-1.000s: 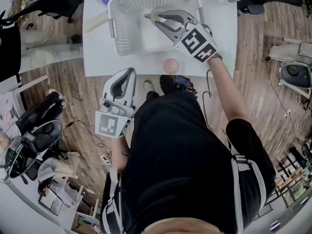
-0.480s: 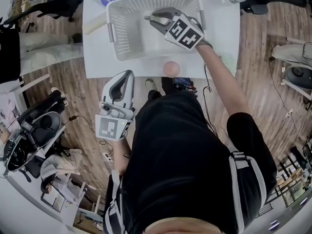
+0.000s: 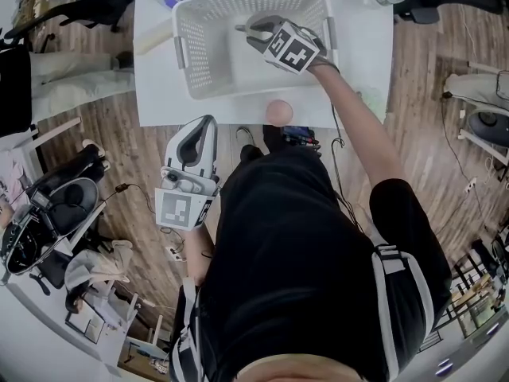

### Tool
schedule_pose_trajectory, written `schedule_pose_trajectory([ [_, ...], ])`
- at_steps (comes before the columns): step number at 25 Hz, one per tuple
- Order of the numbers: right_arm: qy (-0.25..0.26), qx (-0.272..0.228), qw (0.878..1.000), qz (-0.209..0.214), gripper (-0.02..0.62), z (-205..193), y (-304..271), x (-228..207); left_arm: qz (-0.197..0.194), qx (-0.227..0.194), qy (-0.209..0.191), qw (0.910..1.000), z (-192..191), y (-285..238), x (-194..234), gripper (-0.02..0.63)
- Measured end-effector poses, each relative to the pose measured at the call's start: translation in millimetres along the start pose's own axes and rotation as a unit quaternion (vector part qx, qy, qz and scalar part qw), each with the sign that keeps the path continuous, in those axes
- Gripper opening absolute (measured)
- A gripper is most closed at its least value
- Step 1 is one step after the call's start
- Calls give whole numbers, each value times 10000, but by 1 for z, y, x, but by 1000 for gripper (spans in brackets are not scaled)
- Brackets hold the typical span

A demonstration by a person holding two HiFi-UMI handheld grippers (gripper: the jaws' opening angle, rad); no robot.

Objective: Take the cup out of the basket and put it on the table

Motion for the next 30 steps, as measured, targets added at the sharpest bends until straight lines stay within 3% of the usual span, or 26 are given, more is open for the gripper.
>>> schedule_pose_trajectory([
  [21,-7,711,9973,193,94,-34,-33,0,-14,98,-92,9999,-1,-4,4,21],
  [25,102,775,9969,124,48,-36,-34,0,14,124,-95,9999,-3,-2,5,21],
  [30,199,811,9963,196,37,-36,-32,2,14,81,-159,9998,-2,1,3,21],
])
Point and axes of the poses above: the fingertips, and each gripper's own axes: y backward along the fingers, x to its left, z out of its top, the point moved 2 cm from there along y, backward along the fingers, and after that the axes turned 9 degrees about z, right-handed, at the moved point
